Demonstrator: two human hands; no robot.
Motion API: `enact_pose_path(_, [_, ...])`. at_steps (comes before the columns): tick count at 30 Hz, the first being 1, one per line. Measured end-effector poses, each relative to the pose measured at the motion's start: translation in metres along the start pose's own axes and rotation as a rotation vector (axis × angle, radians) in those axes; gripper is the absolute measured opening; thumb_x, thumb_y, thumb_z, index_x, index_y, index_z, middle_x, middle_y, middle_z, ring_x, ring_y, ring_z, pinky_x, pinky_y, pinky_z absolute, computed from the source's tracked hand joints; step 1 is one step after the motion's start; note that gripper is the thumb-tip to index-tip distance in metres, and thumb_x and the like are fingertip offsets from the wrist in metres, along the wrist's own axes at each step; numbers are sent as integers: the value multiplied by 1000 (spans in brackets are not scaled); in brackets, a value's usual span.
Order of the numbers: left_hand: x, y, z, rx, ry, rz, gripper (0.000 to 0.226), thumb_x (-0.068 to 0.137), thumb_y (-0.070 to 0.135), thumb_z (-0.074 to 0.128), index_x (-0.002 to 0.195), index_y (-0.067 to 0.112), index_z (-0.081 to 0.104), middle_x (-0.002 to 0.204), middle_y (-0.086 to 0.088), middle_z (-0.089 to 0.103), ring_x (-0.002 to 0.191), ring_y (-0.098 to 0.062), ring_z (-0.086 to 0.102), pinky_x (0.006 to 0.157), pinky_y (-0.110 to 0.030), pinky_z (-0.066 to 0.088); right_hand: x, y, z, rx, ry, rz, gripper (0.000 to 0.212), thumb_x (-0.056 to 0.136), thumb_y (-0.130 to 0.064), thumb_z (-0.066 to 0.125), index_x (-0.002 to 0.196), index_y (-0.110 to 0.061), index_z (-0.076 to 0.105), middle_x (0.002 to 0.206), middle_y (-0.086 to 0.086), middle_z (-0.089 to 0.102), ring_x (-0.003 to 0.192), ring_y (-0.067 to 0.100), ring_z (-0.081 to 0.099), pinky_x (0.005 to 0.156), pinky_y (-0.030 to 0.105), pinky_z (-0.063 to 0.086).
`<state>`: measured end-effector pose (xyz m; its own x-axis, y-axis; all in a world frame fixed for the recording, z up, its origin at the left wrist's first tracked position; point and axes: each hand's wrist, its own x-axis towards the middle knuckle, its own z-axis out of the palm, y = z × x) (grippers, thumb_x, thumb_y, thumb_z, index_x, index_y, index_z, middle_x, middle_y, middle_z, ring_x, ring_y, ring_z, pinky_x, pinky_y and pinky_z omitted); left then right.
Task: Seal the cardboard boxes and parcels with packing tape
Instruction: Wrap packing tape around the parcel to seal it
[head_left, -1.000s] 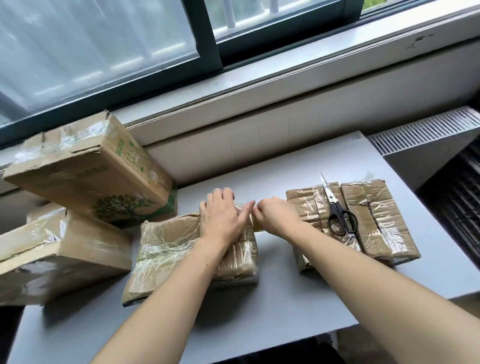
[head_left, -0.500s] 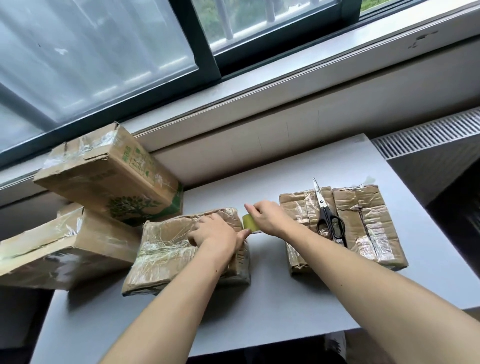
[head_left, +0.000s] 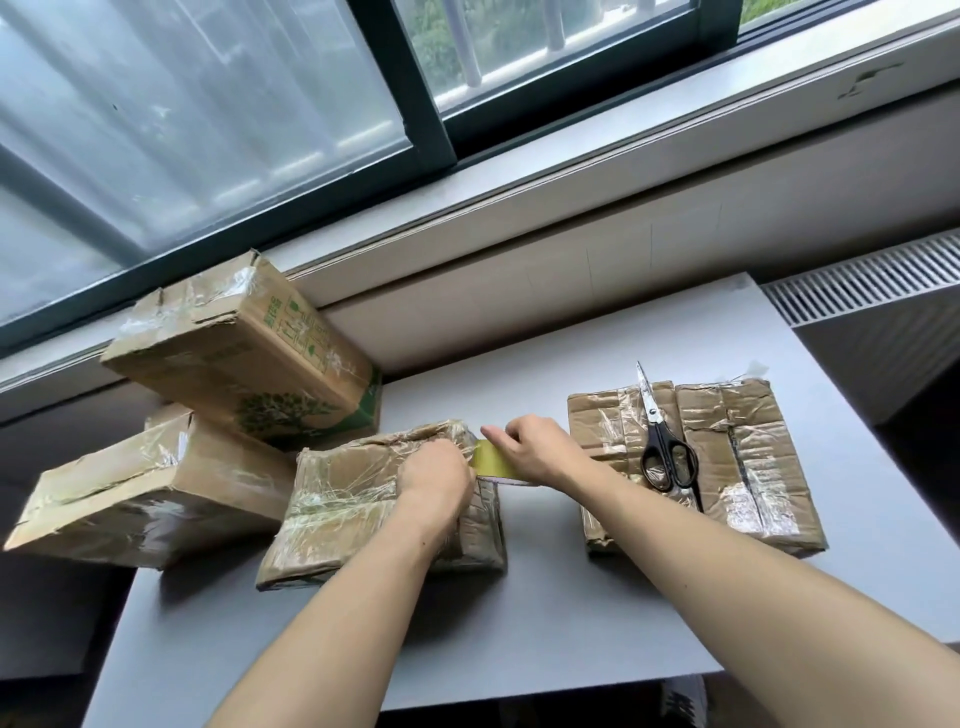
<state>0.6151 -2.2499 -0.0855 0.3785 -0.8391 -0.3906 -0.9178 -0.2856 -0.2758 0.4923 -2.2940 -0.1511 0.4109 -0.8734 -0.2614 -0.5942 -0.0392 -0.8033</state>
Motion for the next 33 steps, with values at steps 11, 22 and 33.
enact_pose_path(11, [-25, -117, -90, -696, -101, 204, 32, 101, 24, 51, 75, 8, 60, 72, -10, 69, 61, -22, 67, 57, -33, 57, 4, -136, -54, 239, 189, -237, 61, 90, -57, 64, 52, -16, 39, 52, 0, 30, 50, 13, 27, 49, 30, 26])
enact_pose_path(22, [-1, -216, -40, -953, -303, 372, 36, 104, 36, 47, 87, 12, 68, 77, 2, 69, 70, -13, 64, 64, -31, 55, 9, -209, 10, 201, 132, -330, 51, 87, -51, 72, 58, -15, 50, 53, -6, 40, 51, 7, 35, 51, 25, 31])
enact_pose_path(33, [11, -190, -17, -927, 166, 296, 45, 96, 23, 41, 138, 9, 37, 137, -13, 39, 132, -30, 39, 110, -41, 36, 20, -213, 31, 237, 150, -230, 51, 89, -52, 69, 63, -18, 41, 59, -3, 32, 56, 11, 32, 52, 31, 24])
